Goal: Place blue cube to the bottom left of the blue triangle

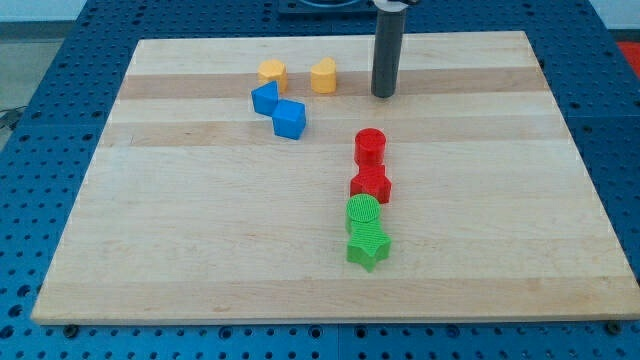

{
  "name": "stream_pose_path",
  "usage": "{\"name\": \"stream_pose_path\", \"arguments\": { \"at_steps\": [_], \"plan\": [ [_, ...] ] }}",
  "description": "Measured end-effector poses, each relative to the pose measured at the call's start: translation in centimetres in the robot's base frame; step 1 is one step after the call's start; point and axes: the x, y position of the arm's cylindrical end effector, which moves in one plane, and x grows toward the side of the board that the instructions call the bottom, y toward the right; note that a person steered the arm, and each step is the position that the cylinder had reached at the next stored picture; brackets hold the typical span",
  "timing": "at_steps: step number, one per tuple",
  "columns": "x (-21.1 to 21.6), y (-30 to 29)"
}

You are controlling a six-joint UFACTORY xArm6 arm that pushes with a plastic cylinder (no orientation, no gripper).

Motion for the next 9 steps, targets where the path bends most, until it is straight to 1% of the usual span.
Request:
{"name": "stream_pose_path", "arguments": {
  "at_steps": [2, 5, 7, 8, 9],
  "plan": [
    [0.1, -3.1],
    [2.6, -7.2],
    [9.4, -12.9],
    [9.5, -12.9],
    [9.0, -11.7]
  ]
}}
